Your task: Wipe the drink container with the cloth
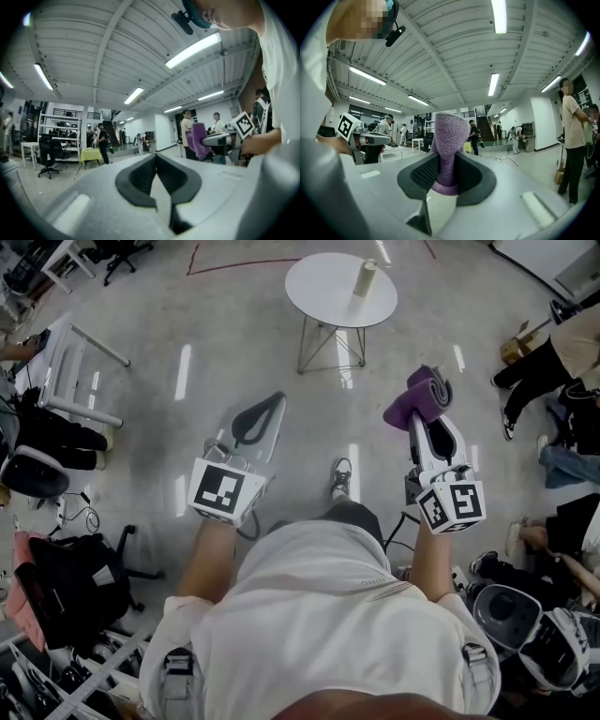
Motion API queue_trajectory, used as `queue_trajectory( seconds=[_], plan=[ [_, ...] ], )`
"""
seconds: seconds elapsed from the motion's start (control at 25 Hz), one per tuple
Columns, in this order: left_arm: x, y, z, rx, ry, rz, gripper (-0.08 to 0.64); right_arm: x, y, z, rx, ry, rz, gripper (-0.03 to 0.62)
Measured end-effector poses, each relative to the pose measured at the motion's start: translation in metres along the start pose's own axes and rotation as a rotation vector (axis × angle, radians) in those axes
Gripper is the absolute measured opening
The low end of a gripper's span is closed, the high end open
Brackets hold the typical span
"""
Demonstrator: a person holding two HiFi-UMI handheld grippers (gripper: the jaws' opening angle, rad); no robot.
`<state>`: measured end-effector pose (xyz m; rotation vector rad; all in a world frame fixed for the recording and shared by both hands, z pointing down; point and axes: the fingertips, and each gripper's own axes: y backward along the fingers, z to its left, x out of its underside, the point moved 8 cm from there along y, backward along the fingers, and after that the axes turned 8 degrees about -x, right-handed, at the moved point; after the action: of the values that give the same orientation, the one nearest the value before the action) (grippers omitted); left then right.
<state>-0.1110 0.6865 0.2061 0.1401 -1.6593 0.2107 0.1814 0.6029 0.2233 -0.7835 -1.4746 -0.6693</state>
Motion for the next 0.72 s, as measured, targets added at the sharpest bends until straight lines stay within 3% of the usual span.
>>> queue_trajectory(
  seconds=[0.28,0.72],
  plan=[
    [-0.023,-0.111,0.008,-0.058,0.022,-0.001,0.002,-0.016,-0.060,-0.112,-0.038,-0.019,0.011,0.097],
    [-0.038,-0.288,-0.013,-0.067,0.004,0.039,0.002,-0.020,-0.131,-0.288,-0.103,-0.082,0.026,0.097]
  ],
)
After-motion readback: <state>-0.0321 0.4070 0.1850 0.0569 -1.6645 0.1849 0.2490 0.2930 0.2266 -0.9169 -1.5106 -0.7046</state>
